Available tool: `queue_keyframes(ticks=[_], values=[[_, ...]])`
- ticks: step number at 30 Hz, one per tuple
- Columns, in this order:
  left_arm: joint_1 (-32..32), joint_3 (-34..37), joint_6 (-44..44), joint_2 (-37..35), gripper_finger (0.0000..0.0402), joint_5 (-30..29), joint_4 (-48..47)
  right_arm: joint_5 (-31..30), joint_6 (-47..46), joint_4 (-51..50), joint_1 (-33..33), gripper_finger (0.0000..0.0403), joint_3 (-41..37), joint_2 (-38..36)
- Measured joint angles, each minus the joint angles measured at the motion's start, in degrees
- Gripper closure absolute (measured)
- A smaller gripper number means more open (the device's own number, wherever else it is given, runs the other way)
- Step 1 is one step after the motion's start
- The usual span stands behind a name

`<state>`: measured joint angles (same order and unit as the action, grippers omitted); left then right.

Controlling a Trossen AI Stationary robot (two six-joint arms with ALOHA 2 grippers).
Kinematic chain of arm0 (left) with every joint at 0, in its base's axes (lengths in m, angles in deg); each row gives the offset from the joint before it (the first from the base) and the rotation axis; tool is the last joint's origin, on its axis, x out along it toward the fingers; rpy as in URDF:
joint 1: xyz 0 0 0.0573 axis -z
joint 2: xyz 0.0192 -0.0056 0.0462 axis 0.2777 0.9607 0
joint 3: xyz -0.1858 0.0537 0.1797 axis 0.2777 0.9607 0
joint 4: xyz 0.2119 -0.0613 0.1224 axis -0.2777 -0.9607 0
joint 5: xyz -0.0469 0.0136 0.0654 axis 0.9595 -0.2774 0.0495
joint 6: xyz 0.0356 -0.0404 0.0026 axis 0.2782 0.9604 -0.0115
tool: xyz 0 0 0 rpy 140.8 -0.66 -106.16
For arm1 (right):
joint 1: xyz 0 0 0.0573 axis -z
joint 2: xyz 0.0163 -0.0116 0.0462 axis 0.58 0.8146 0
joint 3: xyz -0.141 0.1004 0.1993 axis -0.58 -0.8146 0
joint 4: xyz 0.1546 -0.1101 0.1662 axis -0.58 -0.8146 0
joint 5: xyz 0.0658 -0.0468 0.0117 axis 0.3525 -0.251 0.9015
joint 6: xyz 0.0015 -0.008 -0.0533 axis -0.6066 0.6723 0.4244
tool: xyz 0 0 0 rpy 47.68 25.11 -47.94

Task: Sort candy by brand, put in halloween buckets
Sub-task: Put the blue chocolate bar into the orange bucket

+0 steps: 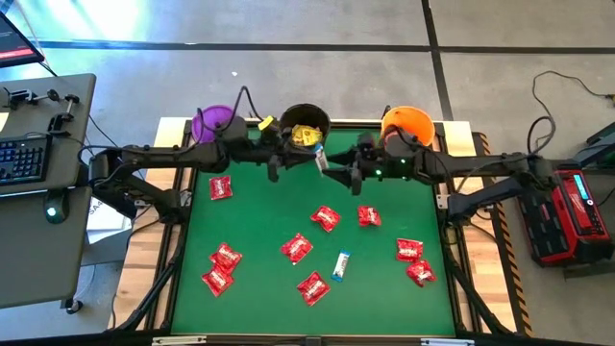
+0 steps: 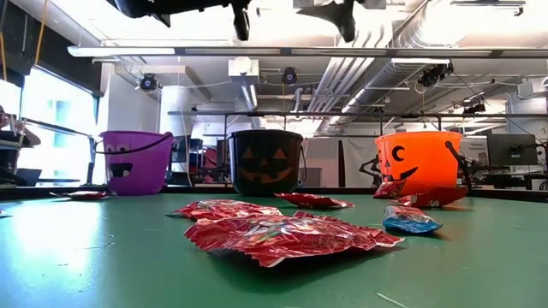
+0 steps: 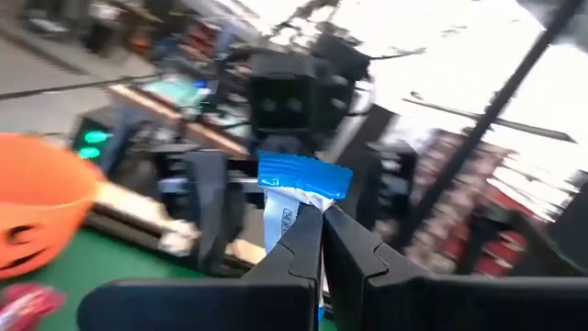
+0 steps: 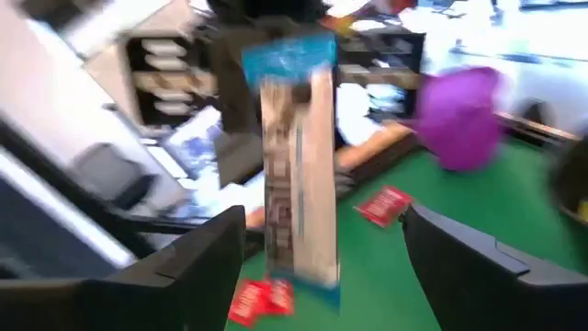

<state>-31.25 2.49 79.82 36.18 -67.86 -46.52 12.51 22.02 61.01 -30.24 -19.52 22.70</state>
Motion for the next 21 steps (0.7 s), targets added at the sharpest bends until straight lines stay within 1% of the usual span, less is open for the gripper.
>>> queue_keyframes(ticks=[2,4,6,8,10,14,21], values=[[-0.19,0.0,0.0,0.01,0.0401,3.33,0.95,4.71,-0.04,0.98,0.73,0.0121,1.23,1.31],[-0.18,0.0,-0.04,0.02,0.0401,5.24,1.31,9.74,-0.09,2.11,1.3,0.0121,2.72,2.93],[-0.18,0.0,-0.02,0.02,0.0402,6.76,2.39,13.44,-0.23,2.41,1.56,0.0122,3.85,4.48],[-0.21,0.0,-0.12,0.0,0.0401,7.7,2.59,15.75,-0.25,3.37,1.56,0.013,5.18,5.99],[-0.36,0.0,-0.18,0.01,0.0401,9.22,2.43,16.43,-0.26,3.5,1.56,0.0147,6.39,7.29],[-0.62,0.0,0.4,-0.04,0.0402,11.54,3.46,16.37,-0.26,3.63,1.53,0.0205,7.76,8.52],[-1.67,0.0,2.65,-0.2,0.0402,15.65,4.95,16.54,-0.24,6.52,1.5,0.0341,8.34,8.51]])
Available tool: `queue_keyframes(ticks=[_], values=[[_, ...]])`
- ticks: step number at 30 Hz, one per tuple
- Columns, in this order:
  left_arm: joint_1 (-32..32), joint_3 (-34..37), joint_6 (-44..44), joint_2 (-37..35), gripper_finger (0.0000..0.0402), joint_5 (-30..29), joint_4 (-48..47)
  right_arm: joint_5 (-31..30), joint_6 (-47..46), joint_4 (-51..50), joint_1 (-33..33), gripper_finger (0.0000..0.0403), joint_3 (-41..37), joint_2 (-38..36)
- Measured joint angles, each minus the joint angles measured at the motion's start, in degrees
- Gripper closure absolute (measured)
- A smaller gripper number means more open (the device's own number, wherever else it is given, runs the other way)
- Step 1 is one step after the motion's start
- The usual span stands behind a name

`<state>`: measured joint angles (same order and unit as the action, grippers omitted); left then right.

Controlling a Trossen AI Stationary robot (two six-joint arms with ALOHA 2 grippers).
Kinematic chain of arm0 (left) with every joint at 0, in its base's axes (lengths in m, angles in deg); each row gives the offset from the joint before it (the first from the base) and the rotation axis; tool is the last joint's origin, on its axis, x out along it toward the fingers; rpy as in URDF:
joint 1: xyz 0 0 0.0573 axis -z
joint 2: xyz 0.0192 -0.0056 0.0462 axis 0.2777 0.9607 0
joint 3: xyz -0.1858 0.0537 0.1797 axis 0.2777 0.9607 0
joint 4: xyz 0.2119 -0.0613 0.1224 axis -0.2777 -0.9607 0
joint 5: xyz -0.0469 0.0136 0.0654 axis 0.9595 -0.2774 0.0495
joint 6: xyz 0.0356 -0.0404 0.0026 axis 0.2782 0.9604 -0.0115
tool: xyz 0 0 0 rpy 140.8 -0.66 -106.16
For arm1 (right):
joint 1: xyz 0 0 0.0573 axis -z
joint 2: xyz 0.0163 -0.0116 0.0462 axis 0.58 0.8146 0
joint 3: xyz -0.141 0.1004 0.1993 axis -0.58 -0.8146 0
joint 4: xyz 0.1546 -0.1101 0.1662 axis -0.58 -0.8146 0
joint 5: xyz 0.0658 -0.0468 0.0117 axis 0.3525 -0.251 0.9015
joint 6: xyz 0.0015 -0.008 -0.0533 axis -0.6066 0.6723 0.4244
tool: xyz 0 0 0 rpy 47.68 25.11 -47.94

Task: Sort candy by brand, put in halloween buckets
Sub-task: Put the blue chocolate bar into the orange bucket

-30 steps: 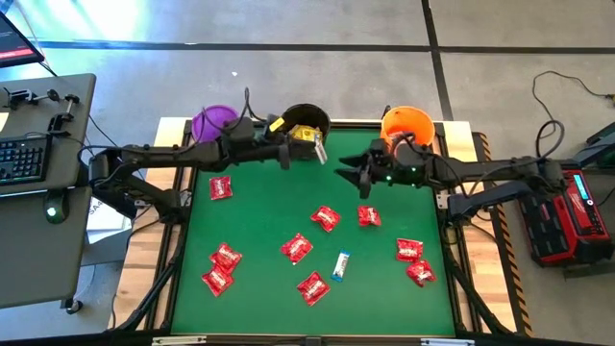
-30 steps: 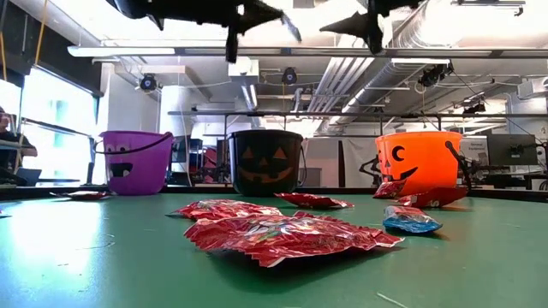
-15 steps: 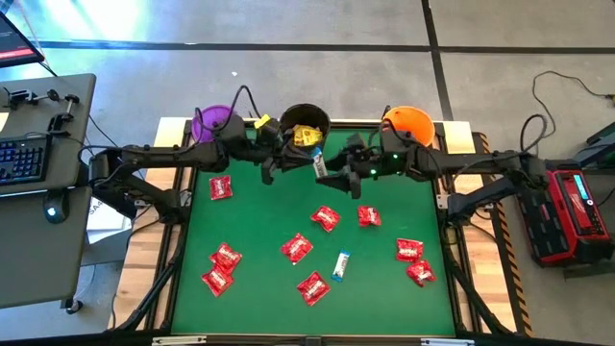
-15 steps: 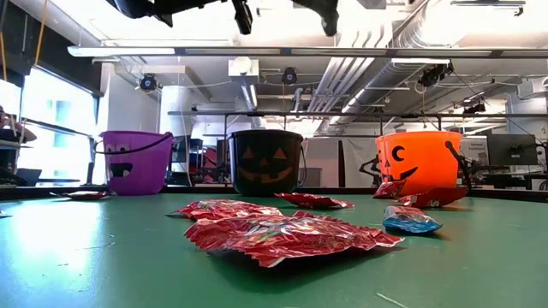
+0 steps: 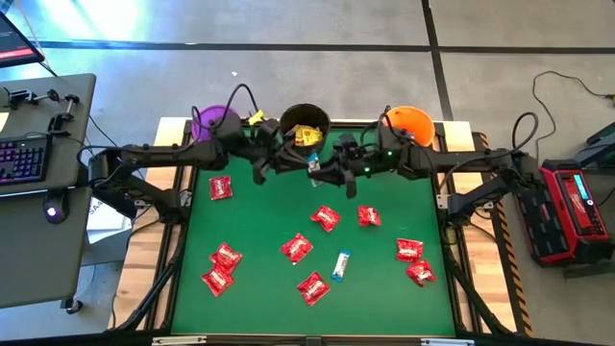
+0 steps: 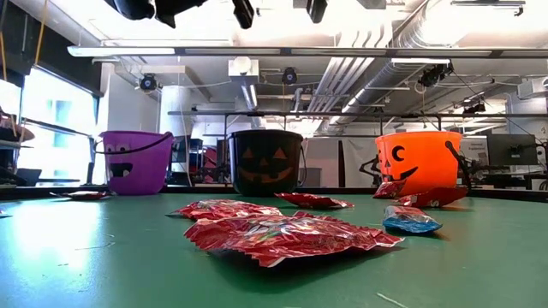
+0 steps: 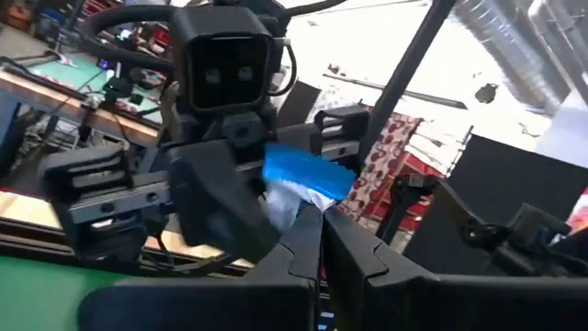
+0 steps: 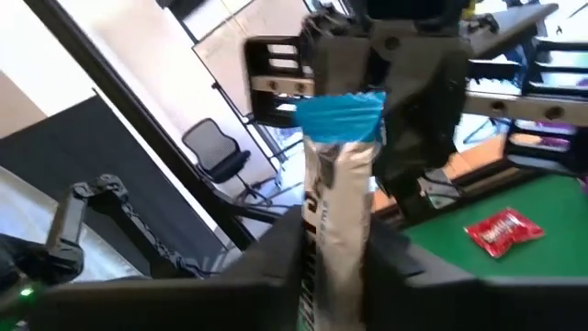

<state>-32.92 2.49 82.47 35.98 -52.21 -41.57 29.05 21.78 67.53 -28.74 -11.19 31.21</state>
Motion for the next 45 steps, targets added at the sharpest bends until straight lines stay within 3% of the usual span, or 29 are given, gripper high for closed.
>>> queue_keyframes(ticks=[4,10,16,23,30,38,45], values=[[-0.58,0.0,1.39,-0.07,0.0401,0.62,0.42,-0.03,0.36,1.23,0.01,0.0393,0.0,0.0],[-0.96,0.0,0.35,-0.07,0.0393,0.83,0.4,2.93,0.67,1.28,0.35,0.0378,0.0,0.0],[-0.87,0.0,1.04,-0.07,0.0344,0.65,1.35,7.5,1.71,1.24,2.34,0.0397,0.0,-0.02],[-0.83,0.02,0.09,-0.22,0.0289,-2.11,1.12,13.96,1.29,0.78,8.33,0.0393,-0.02,-0.08],[-1.33,0.02,-4.77,-0.26,0.028,-6.16,-1.25,15.63,1.98,-4.8,15.62,0.0394,-0.04,-1.16],[-2.84,0.02,-9.6,-0.28,0.028,-6.41,-4.8,7.29,4.61,-14.65,22.99,0.0394,-0.04,-3.39],[-3.23,0.02,-11.84,-0.28,0.028,-6.1,-7.92,-7.87,5.87,-38.21,31.0,0.0394,-0.04,-7.3]])
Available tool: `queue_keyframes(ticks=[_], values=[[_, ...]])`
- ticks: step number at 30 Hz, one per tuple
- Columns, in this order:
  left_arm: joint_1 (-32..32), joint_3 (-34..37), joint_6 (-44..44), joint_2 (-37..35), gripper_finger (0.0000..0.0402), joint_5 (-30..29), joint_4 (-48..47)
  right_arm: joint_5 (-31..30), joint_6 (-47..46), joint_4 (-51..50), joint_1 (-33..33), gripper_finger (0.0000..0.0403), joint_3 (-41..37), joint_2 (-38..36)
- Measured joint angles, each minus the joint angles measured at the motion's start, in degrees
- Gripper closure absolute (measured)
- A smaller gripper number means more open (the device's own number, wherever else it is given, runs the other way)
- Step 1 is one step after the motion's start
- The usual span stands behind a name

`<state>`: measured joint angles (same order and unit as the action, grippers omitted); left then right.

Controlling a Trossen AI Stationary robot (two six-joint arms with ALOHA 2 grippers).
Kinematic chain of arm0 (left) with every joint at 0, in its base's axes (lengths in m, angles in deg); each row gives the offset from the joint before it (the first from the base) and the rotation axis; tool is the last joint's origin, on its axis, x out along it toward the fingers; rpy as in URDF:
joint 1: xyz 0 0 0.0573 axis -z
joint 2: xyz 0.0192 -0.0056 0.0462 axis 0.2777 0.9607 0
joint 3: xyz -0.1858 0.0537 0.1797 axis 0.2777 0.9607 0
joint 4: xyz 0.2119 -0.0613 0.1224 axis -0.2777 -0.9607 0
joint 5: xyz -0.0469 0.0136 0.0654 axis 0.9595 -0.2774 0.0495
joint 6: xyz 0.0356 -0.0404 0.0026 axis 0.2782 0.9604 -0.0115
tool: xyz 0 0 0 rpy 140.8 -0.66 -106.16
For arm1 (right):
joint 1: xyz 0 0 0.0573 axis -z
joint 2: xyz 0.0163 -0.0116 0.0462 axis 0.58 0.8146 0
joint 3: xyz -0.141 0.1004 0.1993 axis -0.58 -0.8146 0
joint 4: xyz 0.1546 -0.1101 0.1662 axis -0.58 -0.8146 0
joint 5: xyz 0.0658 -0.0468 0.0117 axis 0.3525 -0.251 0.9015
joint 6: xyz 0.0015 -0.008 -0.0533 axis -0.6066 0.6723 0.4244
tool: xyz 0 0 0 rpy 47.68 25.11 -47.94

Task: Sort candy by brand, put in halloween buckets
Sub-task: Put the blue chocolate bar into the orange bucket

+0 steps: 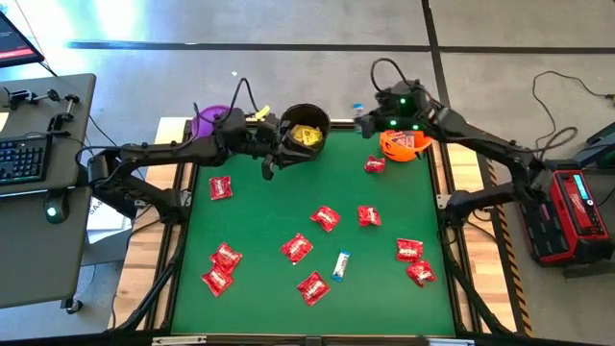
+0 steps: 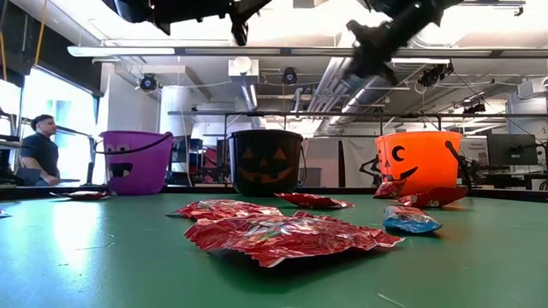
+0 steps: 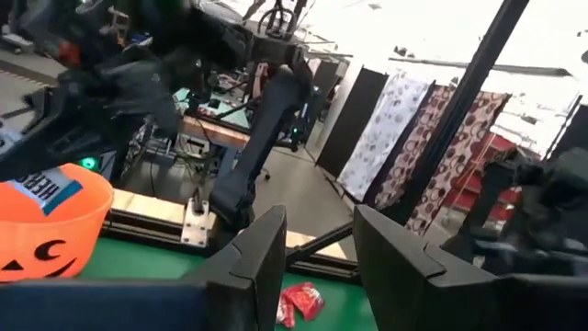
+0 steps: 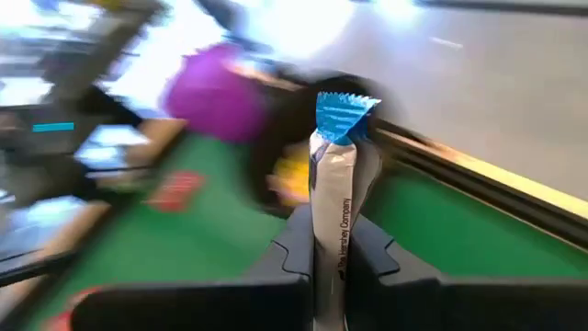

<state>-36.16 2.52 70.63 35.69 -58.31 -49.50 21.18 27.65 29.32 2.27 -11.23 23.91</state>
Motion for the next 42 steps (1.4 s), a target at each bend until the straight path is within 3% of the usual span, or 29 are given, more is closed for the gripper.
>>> queue_keyframes(ticks=[6,13,19,29,42], values=[[0.0,0.0,-0.34,0.0,0.028,-0.02,-1.17,-12.37,3.13,-18.67,6.6,0.0394,-0.04,-1.46],[0.0,0.0,-0.32,0.0,0.028,-0.29,-1.27,-21.01,6.14,-26.71,13.42,0.0395,-0.57,0.84],[0.02,0.0,-0.34,0.0,0.028,-2.1,-1.32,-21.38,7.86,-27.0,18.07,0.0395,-0.57,3.57],[0.02,0.0,-0.32,0.0,0.028,-2.9,-1.34,-20.8,10.0,-26.97,20.19,0.0383,-0.57,9.07],[0.02,0.0,-0.32,0.0,0.028,-2.95,-1.35,-20.83,10.73,-29.14,20.53,0.0253,-0.09,9.53]])
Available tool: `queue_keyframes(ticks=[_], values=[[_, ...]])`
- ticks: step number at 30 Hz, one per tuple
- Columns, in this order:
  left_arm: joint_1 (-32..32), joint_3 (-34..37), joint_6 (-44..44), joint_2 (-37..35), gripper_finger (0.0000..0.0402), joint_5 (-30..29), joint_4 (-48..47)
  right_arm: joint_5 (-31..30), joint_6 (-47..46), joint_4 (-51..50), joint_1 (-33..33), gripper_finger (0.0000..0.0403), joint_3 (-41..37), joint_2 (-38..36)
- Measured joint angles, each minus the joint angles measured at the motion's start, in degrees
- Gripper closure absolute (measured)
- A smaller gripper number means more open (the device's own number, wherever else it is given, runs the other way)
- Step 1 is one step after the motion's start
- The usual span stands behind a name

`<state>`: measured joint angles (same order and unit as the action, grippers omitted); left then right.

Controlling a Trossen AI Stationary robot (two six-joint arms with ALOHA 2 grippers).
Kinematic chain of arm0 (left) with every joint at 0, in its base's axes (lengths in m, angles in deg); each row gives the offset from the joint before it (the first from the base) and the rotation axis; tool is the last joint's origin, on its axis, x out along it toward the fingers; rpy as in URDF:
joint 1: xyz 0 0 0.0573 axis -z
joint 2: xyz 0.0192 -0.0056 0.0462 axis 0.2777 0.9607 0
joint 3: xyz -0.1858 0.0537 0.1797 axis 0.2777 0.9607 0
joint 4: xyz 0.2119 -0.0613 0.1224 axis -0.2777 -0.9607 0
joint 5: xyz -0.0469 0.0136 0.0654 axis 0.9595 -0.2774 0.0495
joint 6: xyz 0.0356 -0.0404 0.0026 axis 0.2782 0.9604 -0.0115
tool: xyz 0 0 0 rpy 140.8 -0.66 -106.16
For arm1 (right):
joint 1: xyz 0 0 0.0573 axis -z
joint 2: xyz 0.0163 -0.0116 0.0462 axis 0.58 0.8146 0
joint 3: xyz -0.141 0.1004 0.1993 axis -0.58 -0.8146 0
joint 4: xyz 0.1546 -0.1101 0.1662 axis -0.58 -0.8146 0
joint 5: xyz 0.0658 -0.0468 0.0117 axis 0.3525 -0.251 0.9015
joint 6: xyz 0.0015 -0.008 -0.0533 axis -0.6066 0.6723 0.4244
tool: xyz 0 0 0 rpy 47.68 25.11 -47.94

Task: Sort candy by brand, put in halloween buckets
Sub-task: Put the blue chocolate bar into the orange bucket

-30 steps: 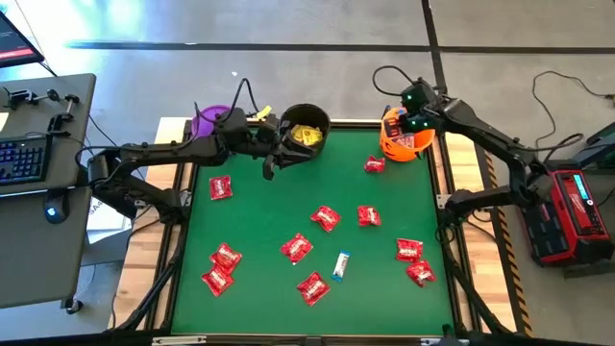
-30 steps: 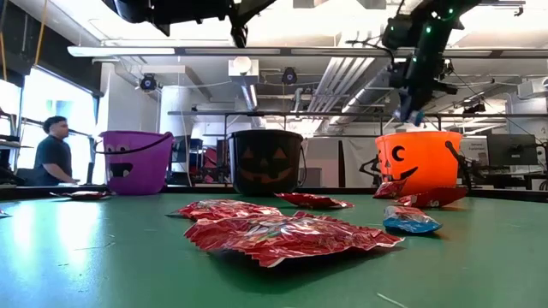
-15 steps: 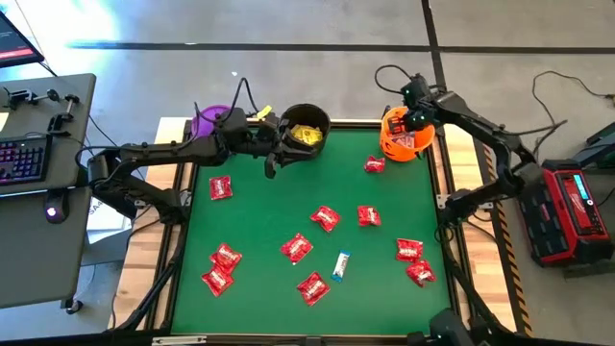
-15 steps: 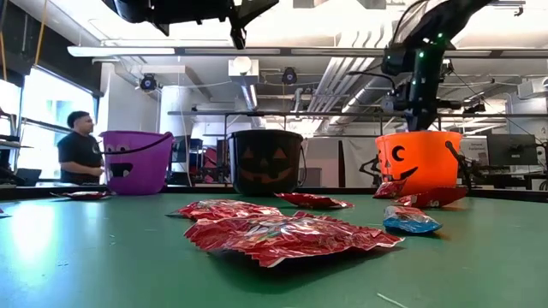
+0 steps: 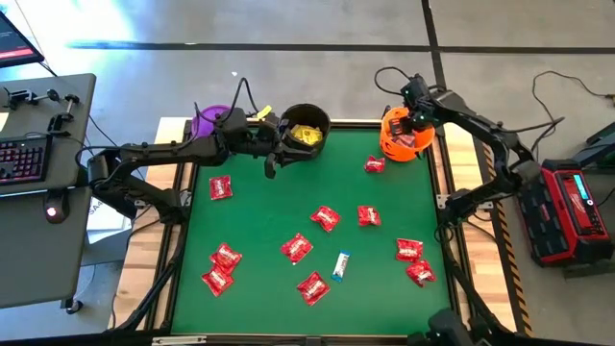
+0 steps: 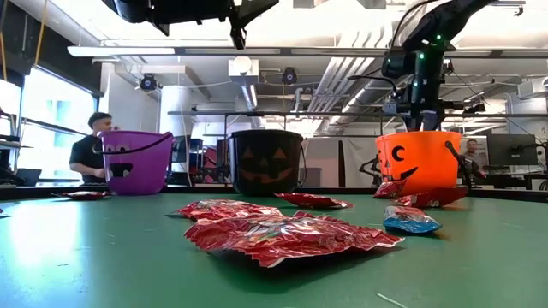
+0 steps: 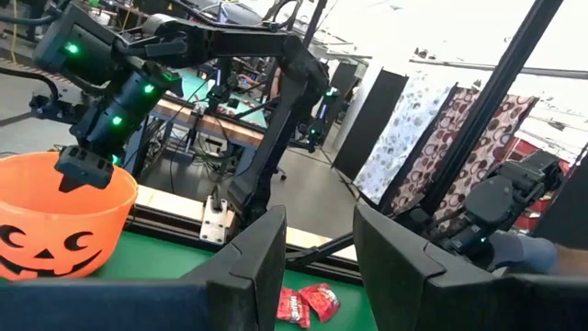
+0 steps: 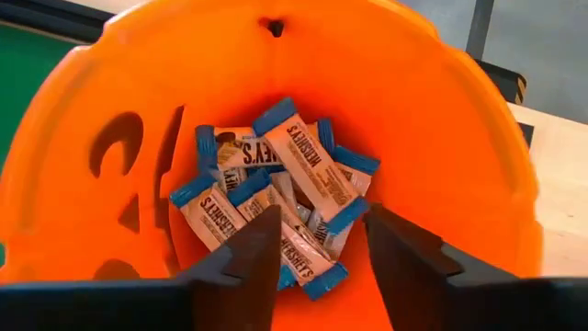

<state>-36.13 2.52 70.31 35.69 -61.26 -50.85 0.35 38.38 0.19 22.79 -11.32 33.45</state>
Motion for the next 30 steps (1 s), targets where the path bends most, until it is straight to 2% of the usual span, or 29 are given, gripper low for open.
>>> queue_keyframes(ticks=[5,9,12,17,22,27,30], values=[[0.0,0.0,-0.02,0.0,0.028,0.0,0.0,0.16,1.19,-2.34,-0.81,0.023,2.39,-1.57],[0.0,0.0,-0.02,-0.01,0.028,0.0,-0.32,0.86,1.21,-2.59,-2.94,0.0233,3.86,-4.76],[0.0,0.04,-0.02,0.0,0.028,-0.06,-0.88,3.91,-0.74,-2.58,-5.38,0.0243,4.11,-7.56],[0.0,0.04,-0.23,0.0,0.028,-0.34,-2.01,5.42,-4.52,-2.6,-12.3,0.0278,4.11,-11.46],[0.0,0.04,-1.95,0.0,0.0284,-1.81,-3.12,5.34,-8.32,-2.51,-20.95,0.033,4.11,-13.49],[0.0,0.04,-2.04,0.0,0.0307,-2.97,-3.46,5.18,-11.98,-1.98,-29.31,0.039,4.11,-13.6],[0.0,0.04,-2.04,0.0,0.0324,-2.97,-3.46,4.64,-14.38,-1.03,-33.97,0.0397,4.11,-13.6]])
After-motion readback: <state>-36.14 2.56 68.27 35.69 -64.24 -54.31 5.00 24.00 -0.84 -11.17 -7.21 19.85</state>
